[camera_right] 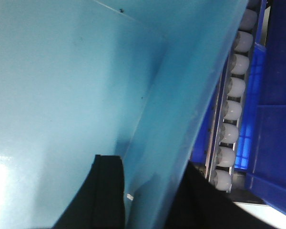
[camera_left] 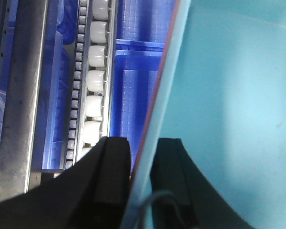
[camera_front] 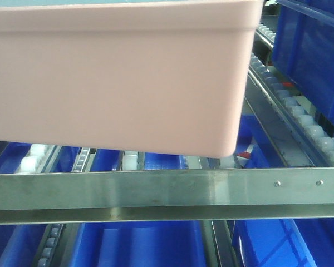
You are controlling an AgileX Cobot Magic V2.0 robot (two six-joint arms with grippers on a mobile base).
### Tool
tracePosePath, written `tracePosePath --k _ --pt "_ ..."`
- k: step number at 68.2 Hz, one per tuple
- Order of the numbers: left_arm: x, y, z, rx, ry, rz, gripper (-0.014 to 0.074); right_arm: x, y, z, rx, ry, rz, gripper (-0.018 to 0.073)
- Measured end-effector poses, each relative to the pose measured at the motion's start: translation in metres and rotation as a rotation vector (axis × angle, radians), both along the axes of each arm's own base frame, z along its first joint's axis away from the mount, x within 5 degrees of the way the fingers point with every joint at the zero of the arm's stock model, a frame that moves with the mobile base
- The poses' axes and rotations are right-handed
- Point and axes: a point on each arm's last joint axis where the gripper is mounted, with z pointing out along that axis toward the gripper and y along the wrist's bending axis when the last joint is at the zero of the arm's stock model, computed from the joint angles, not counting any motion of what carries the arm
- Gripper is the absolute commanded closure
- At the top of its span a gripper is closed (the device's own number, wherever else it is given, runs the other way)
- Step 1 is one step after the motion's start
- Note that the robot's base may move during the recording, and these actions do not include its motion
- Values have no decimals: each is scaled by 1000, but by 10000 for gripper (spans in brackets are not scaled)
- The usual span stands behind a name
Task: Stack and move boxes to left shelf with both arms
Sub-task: 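Advance the held bins over the roller-track shelf with both grippers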
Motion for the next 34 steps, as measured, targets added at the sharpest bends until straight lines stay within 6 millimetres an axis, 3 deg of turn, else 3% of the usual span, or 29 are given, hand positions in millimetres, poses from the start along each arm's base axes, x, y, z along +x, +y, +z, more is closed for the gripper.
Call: tracePosePath --k 34 --pt "0 0 0 0 0 0 599 0 0 0 0 0 0 523"
